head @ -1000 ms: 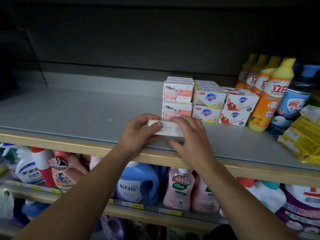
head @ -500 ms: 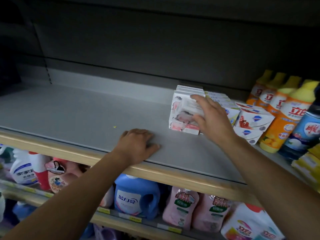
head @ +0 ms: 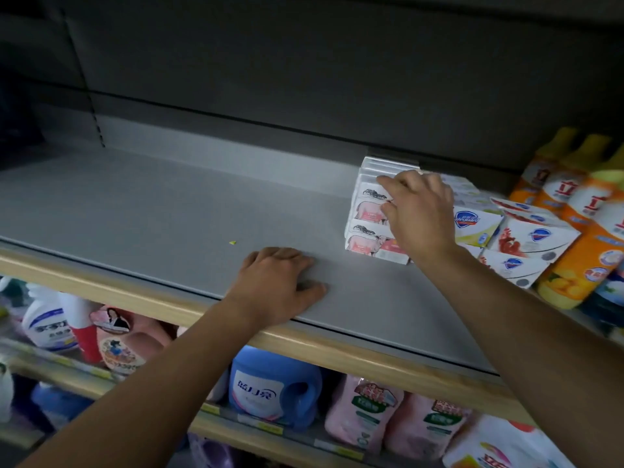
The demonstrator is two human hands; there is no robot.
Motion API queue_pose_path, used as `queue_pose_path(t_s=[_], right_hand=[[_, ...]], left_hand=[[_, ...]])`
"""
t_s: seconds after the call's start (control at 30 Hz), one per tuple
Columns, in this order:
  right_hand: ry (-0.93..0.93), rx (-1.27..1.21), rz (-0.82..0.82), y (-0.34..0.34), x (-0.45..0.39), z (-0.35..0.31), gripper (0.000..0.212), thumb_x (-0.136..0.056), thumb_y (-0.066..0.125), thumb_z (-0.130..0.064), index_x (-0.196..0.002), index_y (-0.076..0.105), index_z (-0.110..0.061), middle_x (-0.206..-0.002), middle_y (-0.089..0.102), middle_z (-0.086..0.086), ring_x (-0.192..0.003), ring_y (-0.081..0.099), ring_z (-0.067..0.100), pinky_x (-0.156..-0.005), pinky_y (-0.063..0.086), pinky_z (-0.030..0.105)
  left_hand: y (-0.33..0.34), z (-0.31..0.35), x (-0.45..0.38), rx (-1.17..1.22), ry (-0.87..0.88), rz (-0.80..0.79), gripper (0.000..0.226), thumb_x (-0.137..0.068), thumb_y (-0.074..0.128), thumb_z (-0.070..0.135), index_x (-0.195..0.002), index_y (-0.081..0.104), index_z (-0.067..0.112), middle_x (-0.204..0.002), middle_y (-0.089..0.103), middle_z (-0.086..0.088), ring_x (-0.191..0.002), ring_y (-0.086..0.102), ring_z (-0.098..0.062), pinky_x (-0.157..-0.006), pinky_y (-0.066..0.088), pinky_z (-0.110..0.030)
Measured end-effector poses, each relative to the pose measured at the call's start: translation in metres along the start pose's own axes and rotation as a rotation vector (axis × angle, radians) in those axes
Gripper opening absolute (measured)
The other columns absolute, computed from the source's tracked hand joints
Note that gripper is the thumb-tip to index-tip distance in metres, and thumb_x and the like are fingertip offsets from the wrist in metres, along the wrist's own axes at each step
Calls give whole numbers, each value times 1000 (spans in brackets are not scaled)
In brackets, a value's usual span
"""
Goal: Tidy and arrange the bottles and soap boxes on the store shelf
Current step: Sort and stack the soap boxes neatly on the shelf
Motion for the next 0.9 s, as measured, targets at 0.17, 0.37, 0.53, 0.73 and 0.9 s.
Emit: queue_pose_path(t_s=[0.17, 0.37, 0.53, 0.73, 0.9], right_hand=[[-16, -36, 15, -19, 29, -3, 52, -90, 56, -34, -138, 51, -18, -133, 55, 5, -124, 43, 31, -111, 25, 44], [65, -166, -292, -12, 101, 36, 51, -93, 55, -38, -139, 48, -17, -136, 49, 4, -125, 43, 27, -104, 35, 38], [214, -192, -540, 10, 137, 68, 59, -94, 39, -59, -143, 44, -25, -147, 42, -5, -135, 36, 21, -112, 29, 34], [200, -188, -494, 15, 136, 66, 52, -96, 35, -56, -139, 45, -29, -142, 43, -7, -133, 35, 18, -109, 26, 33], [208, -200, -488, 18, 136, 66, 52, -94, 36, -54, -139, 44, -29, -142, 42, -7, -133, 33, 19, -109, 26, 36]], left_hand=[[-8, 4, -9, 133, -23, -51, 71, -78, 38, 72, -129, 57, 25, -128, 62, 0, -123, 53, -23, -104, 39, -32], [0, 26, -66, 621, -180, 30, 53, -92, 59, 40, -139, 47, 19, -132, 59, -4, -114, 60, -22, -101, 45, -32], [14, 55, -111, 870, -209, 35, 71, -85, 61, 53, -145, 37, 26, -143, 51, -3, -123, 56, -24, -104, 45, -43], [38, 76, -122, 1110, -220, 166, 40, -84, 58, 42, -121, 54, 28, -108, 70, 1, -90, 71, -24, -74, 60, -48], [44, 78, -127, 1098, -184, 222, 32, -90, 56, 36, -119, 56, 24, -102, 71, 4, -87, 72, -16, -59, 59, -33]])
Point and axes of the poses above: each hand's wrist, its own x-axis away from the middle knuckle, its own y-axis out of the palm, z = x × y, the point moved 5 cm from there along -x, towards the middle knuckle
